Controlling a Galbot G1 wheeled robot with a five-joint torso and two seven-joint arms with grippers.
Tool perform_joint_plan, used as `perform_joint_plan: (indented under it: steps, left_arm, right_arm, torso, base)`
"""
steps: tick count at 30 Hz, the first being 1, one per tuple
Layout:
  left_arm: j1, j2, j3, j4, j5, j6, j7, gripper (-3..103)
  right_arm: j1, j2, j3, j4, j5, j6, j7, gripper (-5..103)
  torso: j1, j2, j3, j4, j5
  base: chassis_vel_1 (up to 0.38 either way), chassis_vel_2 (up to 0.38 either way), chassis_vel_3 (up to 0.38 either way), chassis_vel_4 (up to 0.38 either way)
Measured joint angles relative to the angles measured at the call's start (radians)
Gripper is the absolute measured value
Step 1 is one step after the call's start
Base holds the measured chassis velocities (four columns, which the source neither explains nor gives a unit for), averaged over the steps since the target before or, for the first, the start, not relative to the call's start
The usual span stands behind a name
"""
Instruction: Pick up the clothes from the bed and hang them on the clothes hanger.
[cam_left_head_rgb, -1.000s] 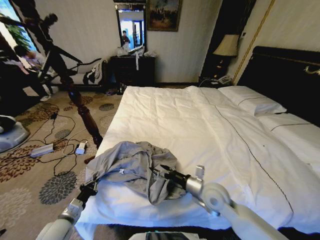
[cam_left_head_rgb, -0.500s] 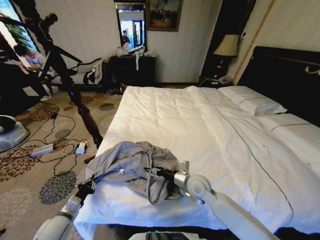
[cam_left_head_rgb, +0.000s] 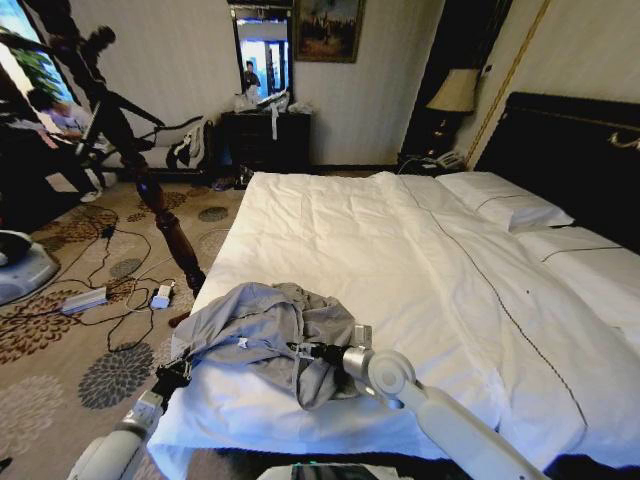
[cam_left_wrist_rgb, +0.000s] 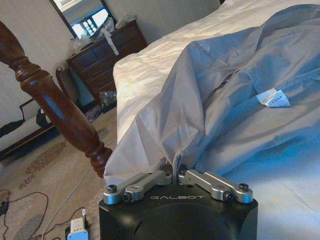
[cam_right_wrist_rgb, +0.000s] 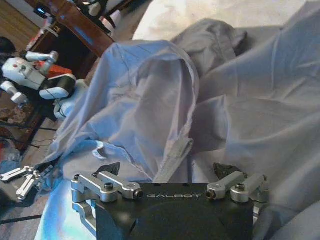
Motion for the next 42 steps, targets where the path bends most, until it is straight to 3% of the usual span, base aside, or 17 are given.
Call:
perform_joint_plan:
  steps: [6,15,27,31,42]
  left_arm:
    - [-0.006,0.010,-0.001,0.003,-0.008,0.000,-0.002,0]
    - [-0.021,0.017,0.001,0.021,-0.013,-0.002,-0.003,0]
    - [-0.032,0.014,0.009,0.029,-0.013,-0.007,-0.003,0]
    - [-0.031,0.013,0.009,0.029,-0.013,-0.008,-0.003,0]
    - [-0.021,0.008,0.004,0.026,-0.007,-0.008,-0.003,0]
  right_arm:
    - [-0.003,0.014,-0.003,-0.006,0.005,0.004,-0.005,100]
    - [-0.022,0.023,0.004,0.013,-0.003,0.083,-0.111,100]
    - [-0.015,0.017,0.039,0.019,-0.072,0.132,-0.134,100]
    - [-0.029,0.013,0.042,0.075,-0.047,0.150,-0.137,100]
    - [-0.100,-0.011,-0.001,0.123,-0.056,0.133,-0.105,100]
  torso:
    - [0.000,0.000,0.000,0.0000,0.0000]
    - [0.000,0.000,0.000,0.0000,0.0000]
    - [0.000,0.000,0.000,0.0000,0.0001]
    - [0.000,0.000,0.000,0.0000,0.0000]
    - [0.000,0.000,0.000,0.0000,0.0001]
  base:
    - [0.000,0.000,0.000,0.000]
    - [0.000,0.000,0.000,0.000]
    - [0.000,0.000,0.000,0.000]
    - [0.000,0.000,0.000,0.000]
    - [0.000,0.000,0.000,0.000]
